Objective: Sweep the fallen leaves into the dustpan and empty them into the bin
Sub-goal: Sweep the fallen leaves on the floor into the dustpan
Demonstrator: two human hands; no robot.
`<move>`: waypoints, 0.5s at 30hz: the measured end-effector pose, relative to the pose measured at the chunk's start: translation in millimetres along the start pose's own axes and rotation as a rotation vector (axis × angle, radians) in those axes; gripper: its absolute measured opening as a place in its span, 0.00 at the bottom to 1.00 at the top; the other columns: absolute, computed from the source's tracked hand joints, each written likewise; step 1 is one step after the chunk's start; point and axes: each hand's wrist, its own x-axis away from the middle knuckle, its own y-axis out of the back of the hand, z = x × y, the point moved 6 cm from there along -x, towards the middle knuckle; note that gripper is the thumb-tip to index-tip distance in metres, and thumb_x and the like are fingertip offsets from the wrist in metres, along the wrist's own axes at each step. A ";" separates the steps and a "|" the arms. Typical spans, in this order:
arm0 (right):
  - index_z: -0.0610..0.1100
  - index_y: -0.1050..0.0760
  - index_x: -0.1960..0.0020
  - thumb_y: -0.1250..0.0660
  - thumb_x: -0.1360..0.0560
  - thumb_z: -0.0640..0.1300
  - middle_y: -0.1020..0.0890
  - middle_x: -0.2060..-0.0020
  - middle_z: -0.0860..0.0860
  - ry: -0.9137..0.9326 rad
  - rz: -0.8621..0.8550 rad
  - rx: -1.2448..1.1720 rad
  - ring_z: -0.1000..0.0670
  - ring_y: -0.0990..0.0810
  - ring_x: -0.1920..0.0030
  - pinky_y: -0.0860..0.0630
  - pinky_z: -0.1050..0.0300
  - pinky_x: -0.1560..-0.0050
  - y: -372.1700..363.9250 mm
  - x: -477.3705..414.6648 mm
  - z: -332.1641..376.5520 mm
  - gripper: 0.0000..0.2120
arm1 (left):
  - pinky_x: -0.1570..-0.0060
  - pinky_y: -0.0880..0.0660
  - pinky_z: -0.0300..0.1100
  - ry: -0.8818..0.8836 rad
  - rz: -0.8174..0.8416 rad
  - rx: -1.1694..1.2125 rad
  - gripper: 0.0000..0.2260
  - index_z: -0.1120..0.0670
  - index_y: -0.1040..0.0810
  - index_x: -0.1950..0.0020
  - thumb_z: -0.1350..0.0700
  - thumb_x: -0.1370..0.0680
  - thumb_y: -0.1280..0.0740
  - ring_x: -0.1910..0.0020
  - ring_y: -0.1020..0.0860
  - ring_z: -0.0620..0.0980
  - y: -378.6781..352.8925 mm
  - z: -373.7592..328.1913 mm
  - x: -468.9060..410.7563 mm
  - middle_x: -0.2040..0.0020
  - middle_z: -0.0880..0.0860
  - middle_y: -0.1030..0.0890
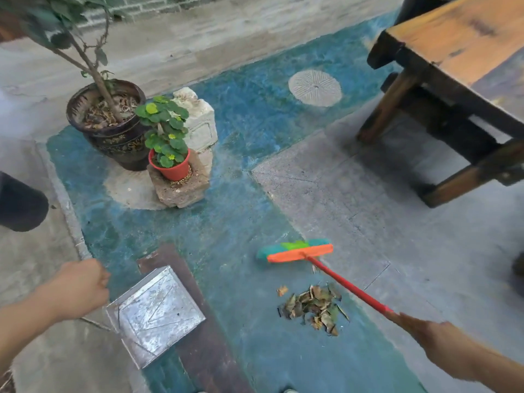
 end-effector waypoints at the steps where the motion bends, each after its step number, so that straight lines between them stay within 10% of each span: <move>1: 0.85 0.56 0.39 0.52 0.20 0.51 0.18 0.42 0.53 0.010 0.032 -0.068 0.51 0.18 0.54 0.22 0.62 0.56 6.2 -2.6 11.0 0.28 | 0.72 0.39 0.36 0.018 -0.022 0.009 0.14 0.56 0.38 0.72 0.61 0.32 0.34 0.72 0.36 0.52 1.1 -5.3 -2.1 0.74 0.52 0.38; 5: 0.58 0.39 0.24 0.50 0.17 0.50 0.20 0.42 0.45 0.003 0.023 -0.216 0.49 0.22 0.73 0.28 0.63 0.79 16.3 -61.4 44.3 0.22 | 0.70 0.38 0.45 0.008 -0.045 0.026 0.18 0.57 0.43 0.75 0.63 0.38 0.33 0.72 0.40 0.55 -5.0 -34.9 -10.9 0.75 0.52 0.42; 9: 0.45 0.35 0.27 0.48 0.20 0.42 0.22 0.54 0.45 -0.028 0.060 -0.300 0.45 0.19 0.68 0.27 0.59 0.78 10.7 -87.0 57.2 0.21 | 0.72 0.38 0.46 -0.034 -0.067 -0.035 0.13 0.59 0.41 0.71 0.60 0.39 0.35 0.72 0.41 0.54 0.6 -71.3 -13.0 0.72 0.57 0.41; 15: 0.59 0.44 0.24 0.47 0.27 0.41 0.22 0.51 0.47 -0.022 0.051 -0.394 0.46 0.18 0.54 0.28 0.62 0.71 -77.1 -22.2 -14.2 0.33 | 0.70 0.41 0.45 -0.123 -0.045 -0.093 0.14 0.58 0.43 0.70 0.59 0.34 0.37 0.69 0.41 0.54 43.4 -167.7 -1.4 0.73 0.54 0.42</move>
